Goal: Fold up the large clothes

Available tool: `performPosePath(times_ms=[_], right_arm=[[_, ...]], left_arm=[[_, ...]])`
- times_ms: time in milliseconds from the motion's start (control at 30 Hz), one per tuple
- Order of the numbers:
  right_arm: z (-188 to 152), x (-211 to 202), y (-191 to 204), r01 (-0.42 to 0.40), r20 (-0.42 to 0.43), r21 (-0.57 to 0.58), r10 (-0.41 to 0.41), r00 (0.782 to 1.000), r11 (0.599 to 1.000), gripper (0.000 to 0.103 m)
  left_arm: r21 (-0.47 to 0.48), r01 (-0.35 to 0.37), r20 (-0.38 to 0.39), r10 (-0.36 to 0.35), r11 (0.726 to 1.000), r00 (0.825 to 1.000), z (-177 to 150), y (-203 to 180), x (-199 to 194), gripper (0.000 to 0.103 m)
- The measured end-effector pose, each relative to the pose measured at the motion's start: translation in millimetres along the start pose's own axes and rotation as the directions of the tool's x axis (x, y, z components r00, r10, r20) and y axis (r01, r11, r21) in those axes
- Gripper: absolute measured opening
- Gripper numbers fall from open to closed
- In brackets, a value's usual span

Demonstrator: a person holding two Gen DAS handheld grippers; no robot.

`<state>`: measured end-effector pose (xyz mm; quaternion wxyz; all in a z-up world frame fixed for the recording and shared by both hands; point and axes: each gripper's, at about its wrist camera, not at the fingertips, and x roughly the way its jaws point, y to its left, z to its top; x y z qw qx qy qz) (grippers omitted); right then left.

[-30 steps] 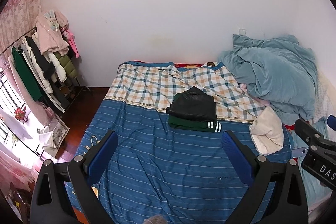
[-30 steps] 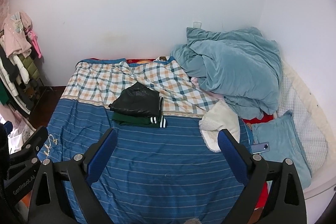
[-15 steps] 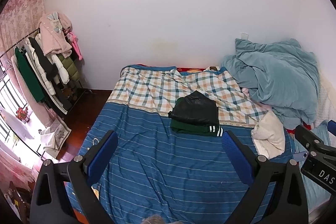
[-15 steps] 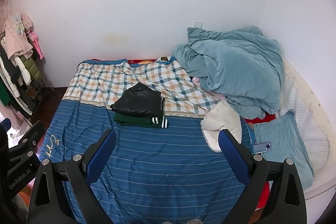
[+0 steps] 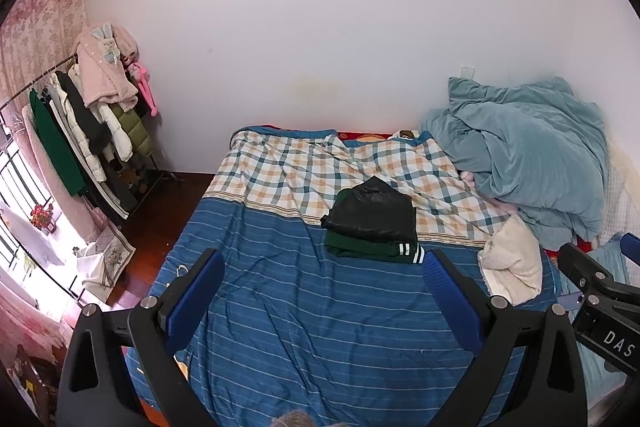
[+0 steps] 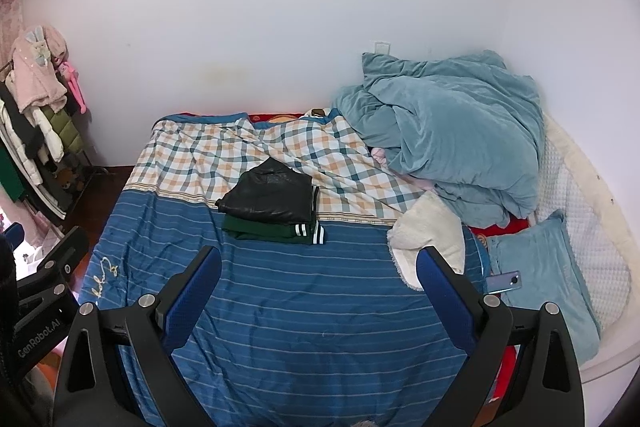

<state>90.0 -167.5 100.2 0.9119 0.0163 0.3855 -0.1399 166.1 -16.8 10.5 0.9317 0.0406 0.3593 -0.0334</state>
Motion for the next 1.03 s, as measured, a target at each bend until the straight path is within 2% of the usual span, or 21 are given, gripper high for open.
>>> performPosePath(times_ms=[500,1033], right_arm=[[-5.9,-4.8,-0.1,-0.017,0.003,0.007,0.017,1.0,1.0,0.099],[-3.4,-5.2,3.6,-0.026,0.002,0.0,0.026,1.0,1.0,0.099]], left_arm=[[0.01,0.006,0.012,-0.007,1.0,1.0,5.6,-0.7,-6.9,0.101],[-0.007,-0.018,0.022,0.018,1.0,1.0,4.1,3.5,-8.5,0.101]])
